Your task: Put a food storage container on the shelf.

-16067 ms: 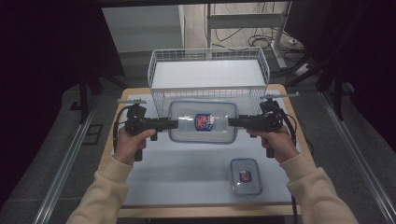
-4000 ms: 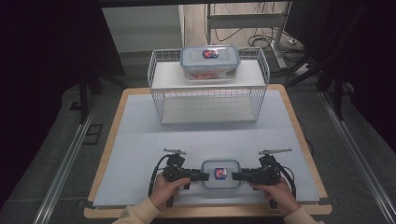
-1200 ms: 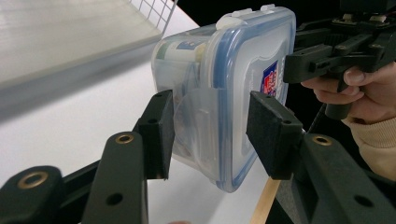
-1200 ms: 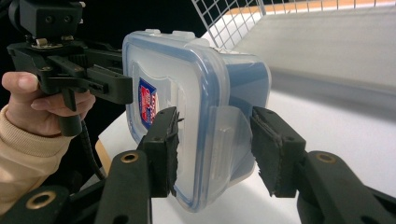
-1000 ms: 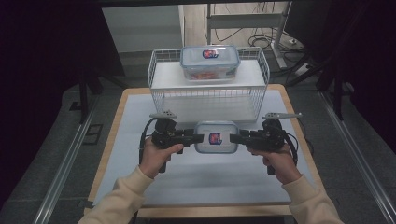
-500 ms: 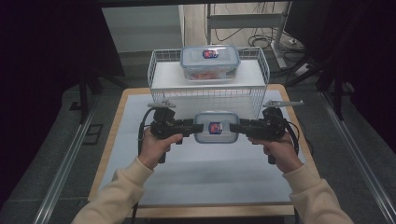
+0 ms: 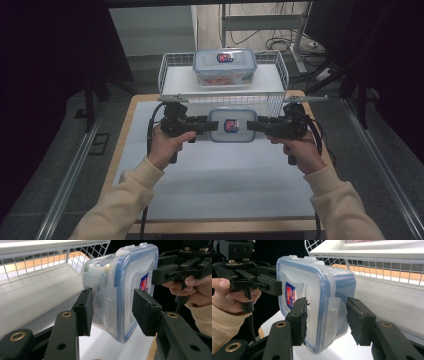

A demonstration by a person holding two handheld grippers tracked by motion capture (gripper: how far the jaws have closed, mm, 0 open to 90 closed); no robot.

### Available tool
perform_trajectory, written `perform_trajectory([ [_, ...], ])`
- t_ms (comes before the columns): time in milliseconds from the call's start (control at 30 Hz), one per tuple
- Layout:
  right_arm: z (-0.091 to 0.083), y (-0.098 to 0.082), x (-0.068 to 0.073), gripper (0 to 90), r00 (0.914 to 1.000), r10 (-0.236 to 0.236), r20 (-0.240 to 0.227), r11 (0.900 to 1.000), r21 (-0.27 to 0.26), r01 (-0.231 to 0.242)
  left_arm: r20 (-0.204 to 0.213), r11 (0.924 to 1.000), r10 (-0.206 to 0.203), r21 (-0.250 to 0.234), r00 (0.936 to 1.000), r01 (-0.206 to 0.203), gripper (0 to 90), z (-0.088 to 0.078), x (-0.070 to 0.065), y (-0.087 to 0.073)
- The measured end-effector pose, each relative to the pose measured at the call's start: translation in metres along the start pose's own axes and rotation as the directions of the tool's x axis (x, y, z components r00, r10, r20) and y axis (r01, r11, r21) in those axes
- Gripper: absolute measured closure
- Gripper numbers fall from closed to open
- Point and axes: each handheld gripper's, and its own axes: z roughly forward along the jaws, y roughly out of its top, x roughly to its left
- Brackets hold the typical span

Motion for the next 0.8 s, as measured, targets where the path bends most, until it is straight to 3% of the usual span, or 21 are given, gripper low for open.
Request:
perform_trajectory([
  [800,0.013,0.055,-0.018,52.0,0.9998,-0.018,-0.006,1.000,0.003,0.018,-0.030,0.9997,0.020,-0.011,0.9993,-0.021,52.2,-0.003,0.022,0.053],
])
